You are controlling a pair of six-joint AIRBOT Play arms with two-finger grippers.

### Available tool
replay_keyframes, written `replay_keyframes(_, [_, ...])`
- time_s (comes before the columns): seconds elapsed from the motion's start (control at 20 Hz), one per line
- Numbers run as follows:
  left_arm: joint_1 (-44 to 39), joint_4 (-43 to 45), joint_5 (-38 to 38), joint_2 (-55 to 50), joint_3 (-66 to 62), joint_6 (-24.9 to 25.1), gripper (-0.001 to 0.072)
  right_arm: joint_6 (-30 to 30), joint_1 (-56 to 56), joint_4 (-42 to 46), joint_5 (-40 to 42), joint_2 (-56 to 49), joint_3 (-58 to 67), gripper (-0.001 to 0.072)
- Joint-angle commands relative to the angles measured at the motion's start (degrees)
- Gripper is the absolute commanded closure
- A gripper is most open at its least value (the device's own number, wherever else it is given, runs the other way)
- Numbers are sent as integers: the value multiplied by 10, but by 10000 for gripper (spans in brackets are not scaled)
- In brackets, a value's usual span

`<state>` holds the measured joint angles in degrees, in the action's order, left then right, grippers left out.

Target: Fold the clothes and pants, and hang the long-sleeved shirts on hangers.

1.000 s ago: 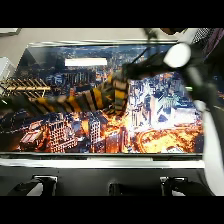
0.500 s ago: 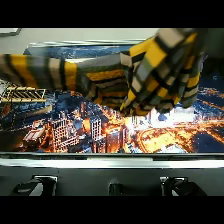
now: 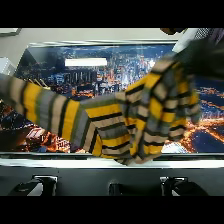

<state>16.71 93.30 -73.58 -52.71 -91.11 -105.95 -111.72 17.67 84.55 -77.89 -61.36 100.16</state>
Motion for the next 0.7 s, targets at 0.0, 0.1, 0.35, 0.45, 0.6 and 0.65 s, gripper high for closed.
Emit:
replay_keyframes(0.0, [0,-18,-10,-97,78,23,686,-27,0,-46,-66,-165,-10,677])
replay_keyframes(0.1, [0,-18,-7,-167,111,23,686,-19,0,-75,-28,-264,-10,677])
replay_keyframes(0.35, [0,-18,-3,-299,123,23,686,-19,0,-115,85,-420,-10,674])
replay_keyframes(0.45, [0,-18,-3,-318,123,23,686,-19,-4,-112,96,-436,-10,672])
replay_keyframes(0.6, [0,-17,1,-321,123,23,686,-16,-28,-104,70,-425,-8,497])
replay_keyframes(0.65, [0,-16,1,-321,123,23,686,-9,-44,-104,53,-415,-7,501])
